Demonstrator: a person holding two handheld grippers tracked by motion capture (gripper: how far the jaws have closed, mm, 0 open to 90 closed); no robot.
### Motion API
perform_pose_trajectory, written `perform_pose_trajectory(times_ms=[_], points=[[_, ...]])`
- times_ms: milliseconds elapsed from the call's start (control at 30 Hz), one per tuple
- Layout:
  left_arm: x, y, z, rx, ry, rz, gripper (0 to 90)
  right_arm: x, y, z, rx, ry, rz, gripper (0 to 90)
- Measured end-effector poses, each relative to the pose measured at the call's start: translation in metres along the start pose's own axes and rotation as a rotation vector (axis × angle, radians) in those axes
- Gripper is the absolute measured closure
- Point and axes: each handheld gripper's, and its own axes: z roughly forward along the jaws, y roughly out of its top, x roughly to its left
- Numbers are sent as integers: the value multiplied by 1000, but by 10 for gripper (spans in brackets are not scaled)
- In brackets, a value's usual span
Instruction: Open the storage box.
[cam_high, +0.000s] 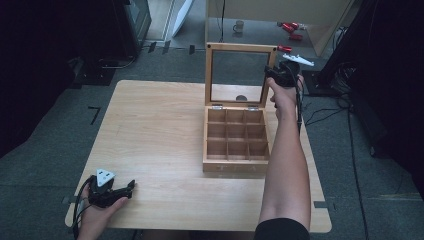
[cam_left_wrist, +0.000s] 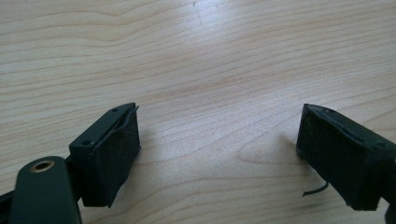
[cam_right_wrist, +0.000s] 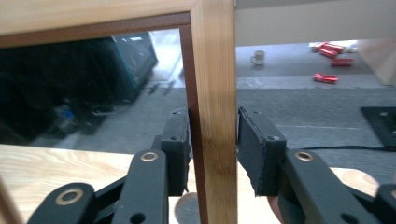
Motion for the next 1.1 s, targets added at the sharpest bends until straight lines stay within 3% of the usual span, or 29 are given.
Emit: perform_pose_trajectory(times_ms=[233,333,567,767,1033,1100], points=[[0,0,0,0,0,0,138,-8,-5,-9,-9,33,22,545],[0,0,0,0,-1,-2,138,-11,-8,-16,-9,72,19,513],[0,0,0,0,-1,-2,139,-11,-18,-36,12,105,-42,418],[0,0,0,0,0,-2,139,-12,-36,-65,1,154,-40,380],[0,0,0,-1,1,-2,140,-17,-61,-94,22,156,-39,257],[0,0,0,-1,1,-2,140,-20,-70,-107,2,169,-35,221]])
